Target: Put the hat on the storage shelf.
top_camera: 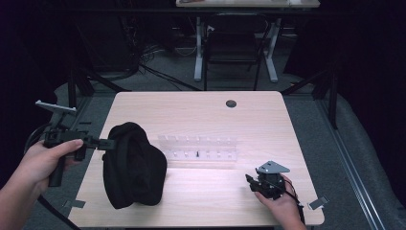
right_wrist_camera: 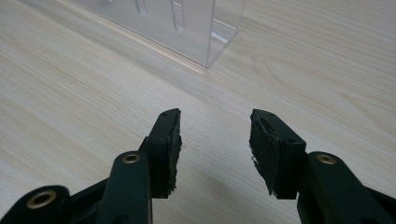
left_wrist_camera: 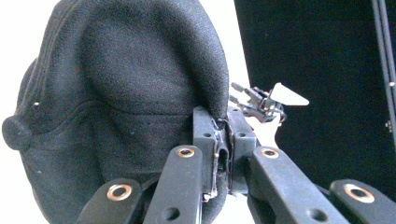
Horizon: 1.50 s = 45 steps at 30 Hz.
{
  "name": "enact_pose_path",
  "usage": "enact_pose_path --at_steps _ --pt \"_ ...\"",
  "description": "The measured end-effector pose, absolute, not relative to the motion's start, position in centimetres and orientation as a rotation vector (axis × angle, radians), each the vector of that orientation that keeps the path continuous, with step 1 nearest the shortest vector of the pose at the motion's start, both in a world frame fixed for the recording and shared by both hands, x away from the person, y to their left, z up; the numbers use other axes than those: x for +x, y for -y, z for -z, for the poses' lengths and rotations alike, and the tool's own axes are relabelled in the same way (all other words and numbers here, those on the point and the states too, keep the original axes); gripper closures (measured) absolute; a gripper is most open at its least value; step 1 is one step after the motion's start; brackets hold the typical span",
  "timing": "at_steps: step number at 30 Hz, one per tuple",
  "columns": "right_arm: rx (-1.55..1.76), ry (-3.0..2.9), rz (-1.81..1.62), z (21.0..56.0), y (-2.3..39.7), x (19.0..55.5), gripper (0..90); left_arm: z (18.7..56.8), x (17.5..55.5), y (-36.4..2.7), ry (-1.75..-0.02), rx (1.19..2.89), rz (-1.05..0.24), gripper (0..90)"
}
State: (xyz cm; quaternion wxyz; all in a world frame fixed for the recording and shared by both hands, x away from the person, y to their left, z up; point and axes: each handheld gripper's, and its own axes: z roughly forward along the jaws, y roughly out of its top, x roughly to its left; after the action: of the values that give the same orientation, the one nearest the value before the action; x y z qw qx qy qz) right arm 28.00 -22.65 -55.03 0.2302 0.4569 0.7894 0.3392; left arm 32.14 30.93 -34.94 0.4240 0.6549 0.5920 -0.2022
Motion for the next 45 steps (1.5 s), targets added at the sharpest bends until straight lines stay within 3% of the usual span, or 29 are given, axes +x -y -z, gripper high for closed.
enact_pose_path --at_steps 15,45 --pt "1.258 -2.171 -0.934 55.0 22.7 28.0 53.0 32.6 33.2 -30.4 -1.404 1.571 0.486 85.6" --pt "1.264 -2.165 -0.949 55.0 22.8 28.1 53.0 30.6 37.0 -25.7 -1.371 1.561 0.457 85.6"
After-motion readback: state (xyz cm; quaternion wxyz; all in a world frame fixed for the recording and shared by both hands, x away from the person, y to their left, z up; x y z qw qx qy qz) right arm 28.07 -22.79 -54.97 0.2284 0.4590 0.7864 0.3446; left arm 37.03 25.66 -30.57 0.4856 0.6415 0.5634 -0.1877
